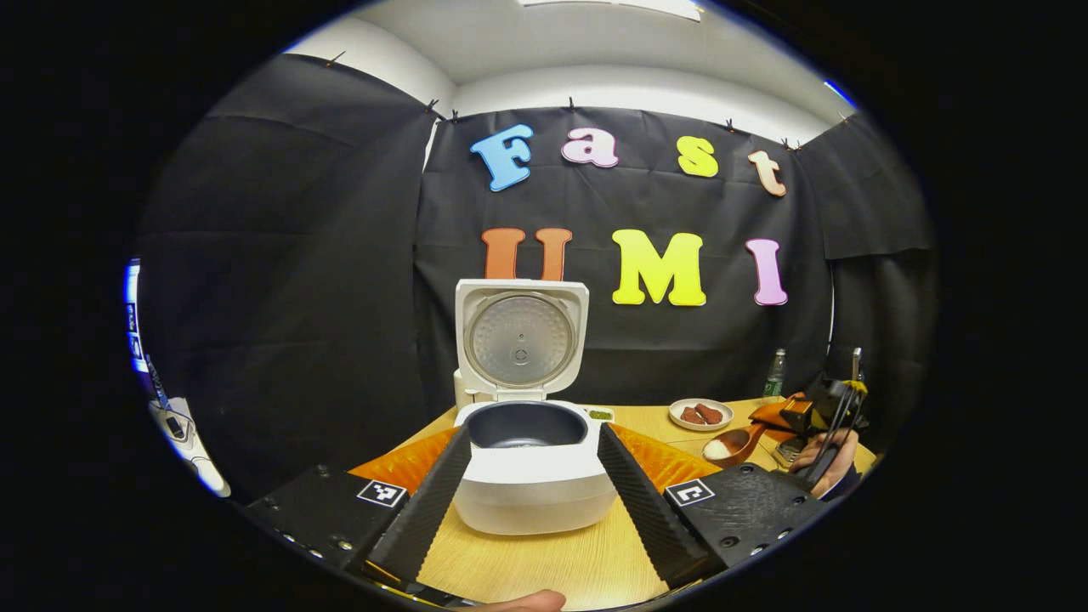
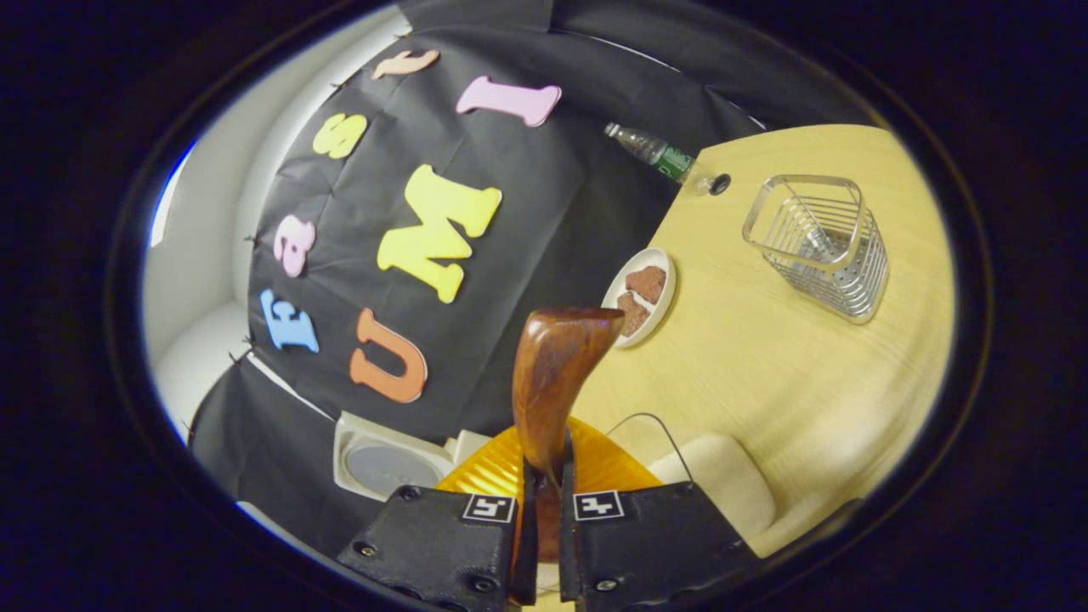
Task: Close the left gripper, press the button to open the rice cooker; take a wooden spoon from the chopstick holder with the right hand, scoop a spoonful of rice and pour it into the rice cooker, then put the wooden spoon back into the chopstick holder.
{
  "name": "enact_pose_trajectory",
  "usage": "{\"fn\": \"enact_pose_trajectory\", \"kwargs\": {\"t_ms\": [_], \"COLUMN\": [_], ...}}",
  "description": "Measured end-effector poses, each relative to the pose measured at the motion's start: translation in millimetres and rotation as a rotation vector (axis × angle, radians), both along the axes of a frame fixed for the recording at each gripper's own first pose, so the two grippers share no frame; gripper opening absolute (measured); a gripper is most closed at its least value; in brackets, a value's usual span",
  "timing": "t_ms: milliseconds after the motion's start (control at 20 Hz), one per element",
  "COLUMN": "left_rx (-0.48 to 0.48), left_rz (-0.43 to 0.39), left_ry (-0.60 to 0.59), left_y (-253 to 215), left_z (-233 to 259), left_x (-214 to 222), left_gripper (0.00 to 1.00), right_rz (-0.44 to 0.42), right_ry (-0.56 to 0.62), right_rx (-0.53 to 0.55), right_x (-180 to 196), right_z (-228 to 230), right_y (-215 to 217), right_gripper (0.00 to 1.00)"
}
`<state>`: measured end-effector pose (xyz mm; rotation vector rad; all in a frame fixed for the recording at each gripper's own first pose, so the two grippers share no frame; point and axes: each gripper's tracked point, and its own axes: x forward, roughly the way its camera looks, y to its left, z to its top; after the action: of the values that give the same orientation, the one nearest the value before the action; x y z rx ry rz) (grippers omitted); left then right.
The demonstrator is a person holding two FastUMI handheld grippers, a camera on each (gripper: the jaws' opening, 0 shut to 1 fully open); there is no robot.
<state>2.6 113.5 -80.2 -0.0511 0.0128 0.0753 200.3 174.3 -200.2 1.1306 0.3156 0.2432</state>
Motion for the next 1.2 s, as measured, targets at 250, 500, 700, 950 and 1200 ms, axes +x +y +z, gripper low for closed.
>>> {"fn": "enact_pose_trajectory", "kwargs": {"t_ms": [250,500,700,950,1200], "left_rx": [0.0,-0.021,-0.012,-0.034,-0.044], "left_rz": [-0.009,0.0,0.014,0.033,0.057], "left_ry": [0.01,-0.005,-0.003,-0.003,0.006], "left_y": [-2,2,12,24,34], "left_z": [-3,2,6,8,6], "left_x": [-5,-14,-25,-45,-59], "left_gripper": [0.95,0.95,0.95,0.95,0.95], "right_rz": [0.055,0.07,0.109,0.16,0.202], "right_ry": [0.026,-0.043,-0.093,-0.13,-0.197], "right_rx": [0.342,0.304,0.231,0.151,-0.058], "right_x": [-16,-8,-3,18,52], "right_z": [39,83,114,148,162], "right_y": [-2,18,57,116,189], "right_gripper": [0.11,0.11,0.11,0.11,0.12]}}
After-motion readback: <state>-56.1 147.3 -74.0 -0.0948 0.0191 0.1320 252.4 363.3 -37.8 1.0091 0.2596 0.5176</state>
